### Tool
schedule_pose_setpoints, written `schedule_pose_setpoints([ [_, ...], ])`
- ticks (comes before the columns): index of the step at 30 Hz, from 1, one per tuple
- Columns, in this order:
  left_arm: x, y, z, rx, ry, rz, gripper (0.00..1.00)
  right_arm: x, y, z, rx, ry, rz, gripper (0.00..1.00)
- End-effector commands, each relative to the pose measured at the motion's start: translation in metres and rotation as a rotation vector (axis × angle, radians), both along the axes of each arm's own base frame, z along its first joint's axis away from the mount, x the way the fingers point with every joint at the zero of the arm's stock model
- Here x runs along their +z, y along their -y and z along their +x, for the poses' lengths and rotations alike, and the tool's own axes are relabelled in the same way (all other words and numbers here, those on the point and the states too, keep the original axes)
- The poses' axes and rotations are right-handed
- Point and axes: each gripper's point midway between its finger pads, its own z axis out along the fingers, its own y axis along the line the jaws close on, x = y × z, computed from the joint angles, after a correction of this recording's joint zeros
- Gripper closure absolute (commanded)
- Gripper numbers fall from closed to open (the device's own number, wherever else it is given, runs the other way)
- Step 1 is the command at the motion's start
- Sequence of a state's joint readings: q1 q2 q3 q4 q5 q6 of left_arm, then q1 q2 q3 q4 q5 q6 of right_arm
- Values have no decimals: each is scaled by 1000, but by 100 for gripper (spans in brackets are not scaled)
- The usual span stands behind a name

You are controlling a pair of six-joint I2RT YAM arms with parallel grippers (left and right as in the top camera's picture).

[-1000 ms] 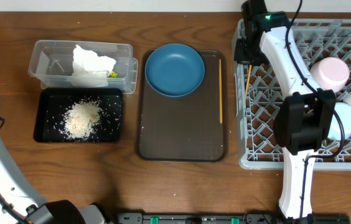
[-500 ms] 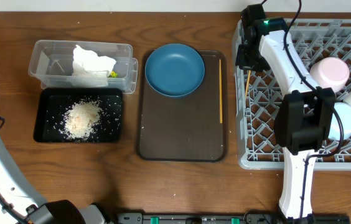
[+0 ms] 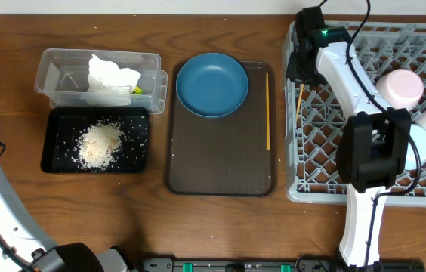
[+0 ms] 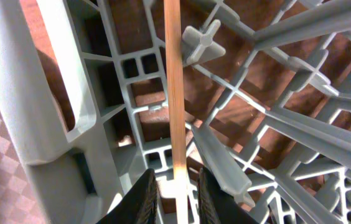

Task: Sort waste into correct bins and load items into the dishwasher rack
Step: 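Lower the chopstick upright into the rack slot and release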

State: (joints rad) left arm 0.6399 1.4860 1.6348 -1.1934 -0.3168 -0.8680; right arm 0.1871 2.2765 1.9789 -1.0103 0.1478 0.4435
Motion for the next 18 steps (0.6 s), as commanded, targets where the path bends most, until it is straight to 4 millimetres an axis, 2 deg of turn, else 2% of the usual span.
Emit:
schedule_pose_setpoints([
  [1,-1,-3,-1,16,-5,2,11,-26,2,-5,-16,-40,-17,78],
  [18,-1,-3,-1,16,-5,2,11,-53,3,-20,-32,-85,-17,79],
])
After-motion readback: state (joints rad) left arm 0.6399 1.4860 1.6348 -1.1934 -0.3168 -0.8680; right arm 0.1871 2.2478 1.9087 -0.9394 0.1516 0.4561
